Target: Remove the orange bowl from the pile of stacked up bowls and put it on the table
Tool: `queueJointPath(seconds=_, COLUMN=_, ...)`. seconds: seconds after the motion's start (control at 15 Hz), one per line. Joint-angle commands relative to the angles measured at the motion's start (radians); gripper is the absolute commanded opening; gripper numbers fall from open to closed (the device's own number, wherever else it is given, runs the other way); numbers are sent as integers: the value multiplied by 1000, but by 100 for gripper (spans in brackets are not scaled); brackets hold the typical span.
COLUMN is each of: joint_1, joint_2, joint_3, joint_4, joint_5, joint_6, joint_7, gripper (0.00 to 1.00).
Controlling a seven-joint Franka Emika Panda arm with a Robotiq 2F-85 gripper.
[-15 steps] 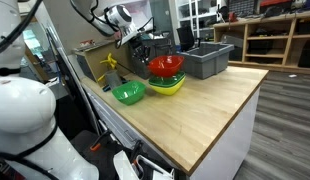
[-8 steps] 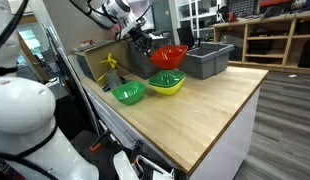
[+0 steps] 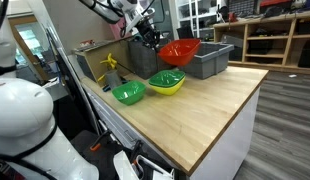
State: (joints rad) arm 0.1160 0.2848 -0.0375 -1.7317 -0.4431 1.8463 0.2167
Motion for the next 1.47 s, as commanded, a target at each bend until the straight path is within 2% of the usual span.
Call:
queueJointPath(seconds=0.0, joint_1=-29, joint_2=-63, joint_3=-18, joint_4=-60, joint_5=-25, joint_6=-10, joint_7=41, gripper=1)
queueJointPath(seconds=0.8, joint_1=-161, joint_2=-106, joint_3=-82, joint_4=-175, joint_5=13, joint_6=-33, joint_7=22, gripper=1)
queueJointPath(seconds=1.4, joint_1=-196, joint_2=-54, joint_3=-89, joint_4=-227, joint_5=81, joint_6=7, joint_7=31, gripper=1)
